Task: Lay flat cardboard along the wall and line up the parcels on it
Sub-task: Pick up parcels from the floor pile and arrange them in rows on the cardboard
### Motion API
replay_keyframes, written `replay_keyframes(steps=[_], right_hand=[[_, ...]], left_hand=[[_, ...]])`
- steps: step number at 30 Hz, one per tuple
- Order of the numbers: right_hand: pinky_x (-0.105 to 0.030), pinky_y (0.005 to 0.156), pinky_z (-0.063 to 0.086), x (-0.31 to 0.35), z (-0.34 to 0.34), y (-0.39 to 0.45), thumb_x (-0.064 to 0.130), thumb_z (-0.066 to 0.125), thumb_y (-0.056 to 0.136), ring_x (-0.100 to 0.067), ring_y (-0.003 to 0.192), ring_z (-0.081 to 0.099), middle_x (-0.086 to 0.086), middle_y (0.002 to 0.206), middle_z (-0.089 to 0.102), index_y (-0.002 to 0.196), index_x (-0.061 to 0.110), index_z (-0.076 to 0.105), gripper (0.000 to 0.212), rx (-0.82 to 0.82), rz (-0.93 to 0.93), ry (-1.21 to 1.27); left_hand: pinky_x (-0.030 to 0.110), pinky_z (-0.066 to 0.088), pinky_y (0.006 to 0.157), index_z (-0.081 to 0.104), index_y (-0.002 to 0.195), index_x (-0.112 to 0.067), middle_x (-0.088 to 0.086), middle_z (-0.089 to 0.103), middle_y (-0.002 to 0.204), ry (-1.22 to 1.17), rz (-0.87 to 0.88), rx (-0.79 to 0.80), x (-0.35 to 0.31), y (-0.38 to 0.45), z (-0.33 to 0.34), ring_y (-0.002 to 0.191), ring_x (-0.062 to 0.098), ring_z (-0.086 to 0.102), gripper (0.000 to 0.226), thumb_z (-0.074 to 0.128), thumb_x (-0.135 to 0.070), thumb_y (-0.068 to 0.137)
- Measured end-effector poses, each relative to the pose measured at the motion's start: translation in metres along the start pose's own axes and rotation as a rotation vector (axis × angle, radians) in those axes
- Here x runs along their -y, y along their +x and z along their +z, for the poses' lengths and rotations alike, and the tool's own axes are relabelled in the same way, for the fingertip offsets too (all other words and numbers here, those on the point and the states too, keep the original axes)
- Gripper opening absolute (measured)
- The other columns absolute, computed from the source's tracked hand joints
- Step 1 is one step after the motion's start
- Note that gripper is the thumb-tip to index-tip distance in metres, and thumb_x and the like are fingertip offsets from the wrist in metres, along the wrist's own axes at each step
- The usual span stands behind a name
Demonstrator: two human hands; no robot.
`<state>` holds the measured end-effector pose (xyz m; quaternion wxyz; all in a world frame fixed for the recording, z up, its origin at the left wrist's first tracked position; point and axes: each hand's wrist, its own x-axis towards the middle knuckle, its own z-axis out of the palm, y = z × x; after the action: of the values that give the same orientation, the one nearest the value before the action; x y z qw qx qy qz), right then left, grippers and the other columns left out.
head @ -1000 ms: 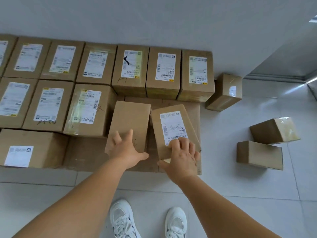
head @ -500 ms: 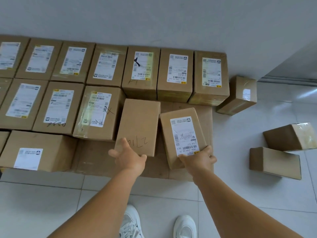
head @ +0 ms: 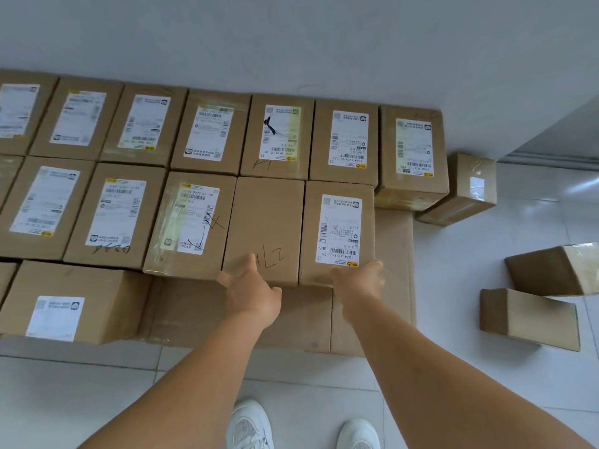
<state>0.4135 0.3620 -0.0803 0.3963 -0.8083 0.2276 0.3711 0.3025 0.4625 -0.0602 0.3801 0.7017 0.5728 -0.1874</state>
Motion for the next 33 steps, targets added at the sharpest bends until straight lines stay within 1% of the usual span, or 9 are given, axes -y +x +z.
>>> replay_keyframes(steps=[2, 5, 8, 11, 15, 18, 21, 25, 33], right_hand=[[-0.035, 0.083, 0.044, -0.001, -0.002, 0.001, 0.013, 0.052, 0.091, -0.022, 0.098, 0.045, -0.011, 0.146, 0.026, 0.145, 0.008, 0.019, 0.064, 0.025, 0.023, 0.036], [-0.033, 0.082, 0.044, -0.005, -0.01, -0.003, 0.016, 0.058, 0.087, -0.023, 0.1, 0.05, -0.013, 0.147, 0.029, 0.145, 0.007, 0.021, 0.069, 0.038, -0.032, -0.025], [-0.032, 0.088, 0.043, -0.005, -0.022, -0.017, 0.022, 0.064, 0.086, -0.026, 0.118, 0.05, -0.009, 0.153, 0.018, 0.148, 0.013, 0.019, 0.077, 0.053, -0.094, -0.06], [-0.032, 0.101, 0.035, -0.011, -0.043, -0.039, 0.026, 0.061, 0.091, -0.022, 0.135, 0.036, -0.002, 0.159, 0.002, 0.154, 0.015, 0.004, 0.085, 0.064, -0.139, -0.081], [-0.034, 0.11, 0.028, -0.032, -0.082, -0.069, 0.031, 0.057, 0.094, -0.018, 0.142, 0.026, 0.001, 0.16, 0.005, 0.154, 0.013, 0.009, 0.079, -0.027, -0.178, -0.113], [-0.033, 0.104, 0.035, -0.058, -0.119, -0.084, 0.031, 0.056, 0.094, -0.02, 0.134, 0.04, 0.0, 0.155, 0.018, 0.151, 0.013, 0.019, 0.07, -0.107, -0.139, -0.068], [-0.033, 0.097, 0.043, -0.093, -0.157, -0.092, 0.03, 0.055, 0.094, -0.021, 0.123, 0.049, 0.0, 0.151, 0.024, 0.149, 0.016, 0.024, 0.065, -0.165, -0.069, -0.013], [-0.035, 0.102, 0.042, -0.151, -0.209, -0.093, 0.03, 0.056, 0.094, -0.023, 0.129, 0.045, -0.001, 0.153, 0.024, 0.149, 0.016, 0.025, 0.065, -0.216, 0.033, 0.053], [-0.033, 0.106, 0.032, -0.302, -0.316, -0.084, 0.026, 0.051, 0.096, -0.024, 0.136, 0.036, -0.005, 0.154, 0.025, 0.15, 0.013, 0.021, 0.063, -0.2, 0.153, 0.095]], left_hand=[[0.028, 0.046, 0.083, 0.012, 0.152, -0.026, 0.017, 0.02, 0.139, 0.003, 0.008, 0.001, -0.003, 0.0, 0.002, 0.085, 0.024, 0.048, 0.08, 0.061, -0.019, 0.09], [0.032, 0.045, 0.088, 0.004, 0.153, -0.024, 0.011, 0.036, 0.132, 0.046, 0.004, 0.028, -0.006, -0.001, 0.004, 0.114, 0.032, 0.048, 0.083, 0.06, -0.025, 0.091], [0.034, 0.043, 0.093, 0.003, 0.152, -0.033, 0.017, 0.015, 0.146, 0.098, -0.022, 0.017, -0.012, -0.012, 0.006, 0.126, 0.035, 0.036, 0.086, 0.061, -0.033, 0.089], [0.037, 0.037, 0.103, 0.008, 0.151, -0.038, 0.012, 0.006, 0.15, 0.071, 0.103, -0.037, -0.023, -0.037, 0.014, 0.133, 0.032, 0.026, 0.081, 0.061, -0.034, 0.089], [0.031, 0.035, 0.099, 0.014, 0.149, -0.039, 0.003, 0.012, 0.147, 0.019, 0.368, -0.016, -0.032, -0.079, 0.036, 0.13, 0.023, 0.03, 0.078, 0.062, -0.03, 0.088], [0.025, 0.032, 0.093, 0.015, 0.15, -0.034, 0.002, 0.019, 0.141, 0.068, 0.477, 0.076, -0.033, -0.111, 0.058, 0.116, 0.016, 0.038, 0.078, 0.062, -0.028, 0.088], [0.029, 0.035, 0.096, 0.015, 0.151, -0.032, 0.003, 0.02, 0.145, 0.134, 0.51, 0.163, -0.035, -0.142, 0.084, 0.12, 0.018, 0.042, 0.081, 0.063, -0.029, 0.087], [0.033, 0.033, 0.103, 0.011, 0.152, -0.03, 0.006, 0.02, 0.152, 0.21, 0.553, 0.263, -0.032, -0.186, 0.136, 0.135, 0.025, 0.033, 0.084, 0.065, -0.029, 0.086], [0.038, 0.035, 0.104, 0.004, 0.152, -0.03, 0.003, 0.019, 0.156, 0.329, 0.505, 0.362, 0.0, -0.275, 0.272, 0.139, 0.025, 0.03, 0.09, 0.065, -0.035, 0.086]])
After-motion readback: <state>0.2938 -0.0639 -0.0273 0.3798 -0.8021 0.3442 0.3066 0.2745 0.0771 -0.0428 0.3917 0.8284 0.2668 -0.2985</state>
